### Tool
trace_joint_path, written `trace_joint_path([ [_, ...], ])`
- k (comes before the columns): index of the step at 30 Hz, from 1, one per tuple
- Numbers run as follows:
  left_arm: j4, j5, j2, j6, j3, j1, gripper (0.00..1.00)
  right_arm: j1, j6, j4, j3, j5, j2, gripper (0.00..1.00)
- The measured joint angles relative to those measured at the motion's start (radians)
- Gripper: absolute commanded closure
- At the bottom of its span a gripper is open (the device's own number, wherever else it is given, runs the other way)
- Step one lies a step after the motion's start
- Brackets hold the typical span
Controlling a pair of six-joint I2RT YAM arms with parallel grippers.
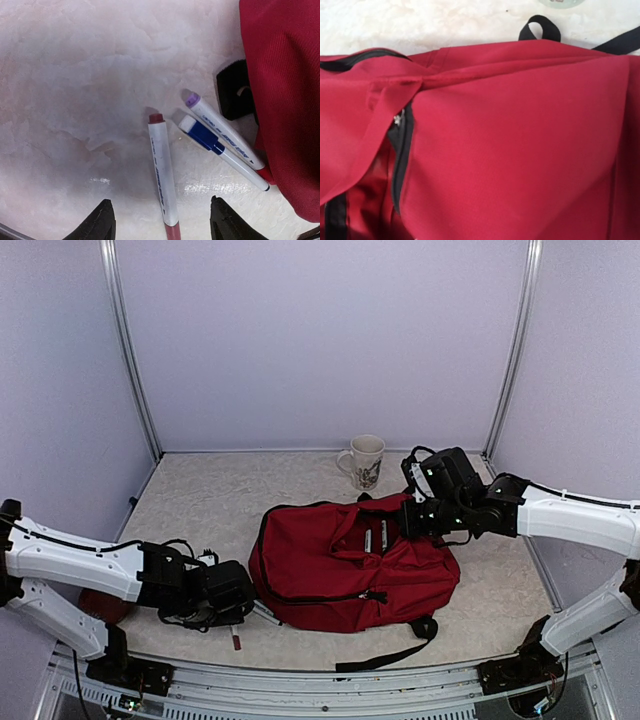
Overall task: Pack the student bag
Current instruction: Pick up the pen at the center of the board.
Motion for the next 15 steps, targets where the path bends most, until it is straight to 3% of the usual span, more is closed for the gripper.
trace_joint_path([
  [9, 0.117, 0.084, 0.122, 0.013, -0.05, -0.006, 0.53, 0.0, 0.0, 0.0, 0.0, 0.002, 0.0, 1.0],
  [15, 0.151, 0.086, 0.148, 0.043, -0.053, 0.011, 0.78, 0.0, 0.0, -0.001, 0.0, 0.005, 0.0, 1.0],
])
